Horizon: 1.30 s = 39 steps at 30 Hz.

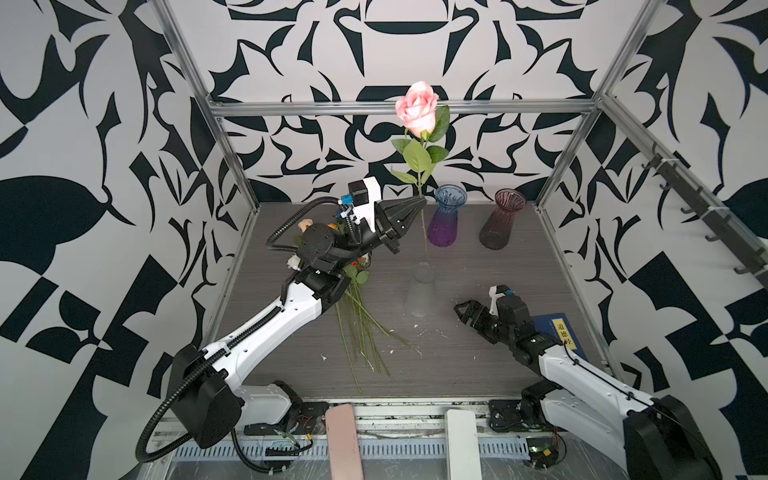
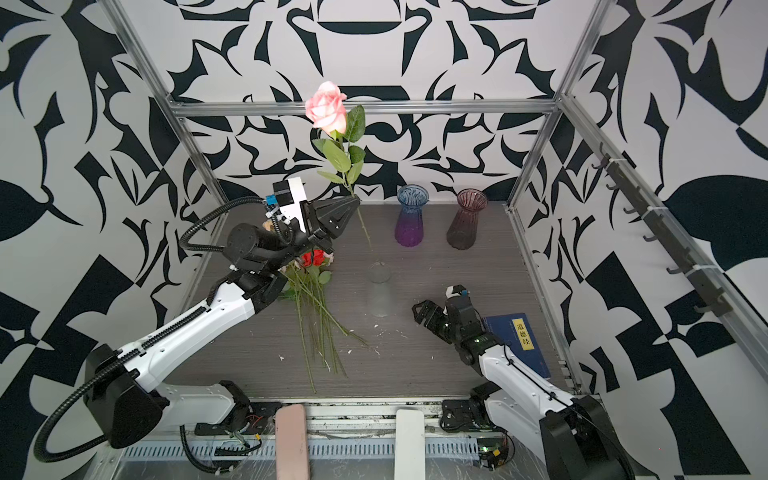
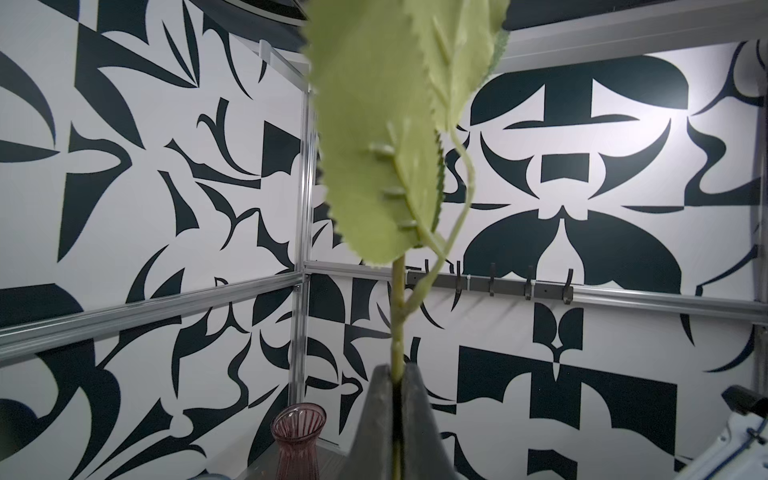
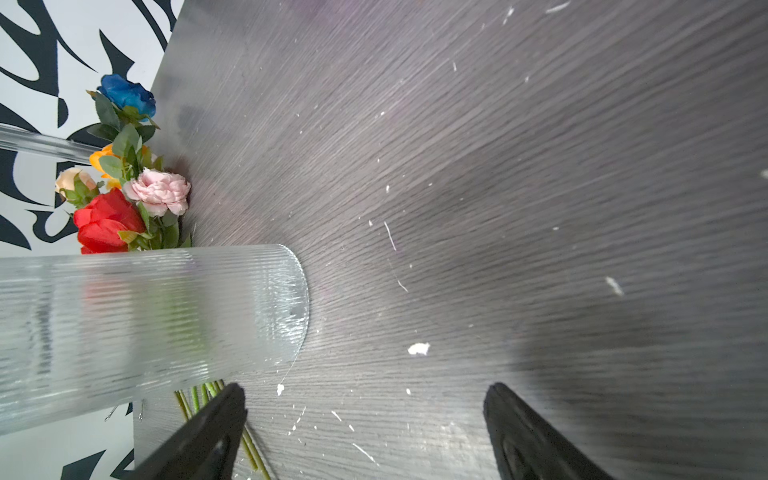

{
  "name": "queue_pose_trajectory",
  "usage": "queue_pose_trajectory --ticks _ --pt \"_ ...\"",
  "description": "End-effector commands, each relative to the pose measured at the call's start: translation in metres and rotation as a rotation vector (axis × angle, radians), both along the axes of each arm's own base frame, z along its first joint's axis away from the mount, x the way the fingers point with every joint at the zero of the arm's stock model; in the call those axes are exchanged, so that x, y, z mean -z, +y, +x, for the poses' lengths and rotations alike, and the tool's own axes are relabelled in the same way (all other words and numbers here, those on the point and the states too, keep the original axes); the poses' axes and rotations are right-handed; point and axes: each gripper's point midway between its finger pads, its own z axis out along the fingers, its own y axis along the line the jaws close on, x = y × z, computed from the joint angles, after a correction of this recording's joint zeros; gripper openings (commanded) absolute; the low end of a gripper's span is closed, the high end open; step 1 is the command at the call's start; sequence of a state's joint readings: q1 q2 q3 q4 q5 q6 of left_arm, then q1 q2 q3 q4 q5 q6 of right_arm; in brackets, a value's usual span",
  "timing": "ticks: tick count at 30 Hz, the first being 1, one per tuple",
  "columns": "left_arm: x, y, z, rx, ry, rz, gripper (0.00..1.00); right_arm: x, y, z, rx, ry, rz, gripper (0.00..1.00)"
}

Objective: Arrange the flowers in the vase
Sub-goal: 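Lift the pink rose upright with the left gripper above the clear vase, then lower the pink rose stem into the clear vase and open the left gripper, then move the left gripper back to the remaining roses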

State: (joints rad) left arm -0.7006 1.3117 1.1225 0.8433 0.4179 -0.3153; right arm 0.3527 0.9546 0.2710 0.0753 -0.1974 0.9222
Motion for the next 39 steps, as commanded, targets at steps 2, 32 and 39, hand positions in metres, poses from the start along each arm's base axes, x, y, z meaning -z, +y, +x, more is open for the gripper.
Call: queue_pose_trajectory --ticks 2,32,39 --pt "0.017 -0.004 -0.007 0.008 -0.07 0.036 0.0 -0.011 0.001 0.006 0.007 -0.043 0.021 0.94" --pt "0.196 0.029 0.001 -0.167 0.471 0.48 0.99 -0.008 0.001 0.008 0.011 -0.03 0.035 0.94" --pt "0.19 0.07 -0.021 -0.266 0.53 0.478 0.99 -0.005 -0.003 0.002 0.024 -0.026 0.063 0.95"
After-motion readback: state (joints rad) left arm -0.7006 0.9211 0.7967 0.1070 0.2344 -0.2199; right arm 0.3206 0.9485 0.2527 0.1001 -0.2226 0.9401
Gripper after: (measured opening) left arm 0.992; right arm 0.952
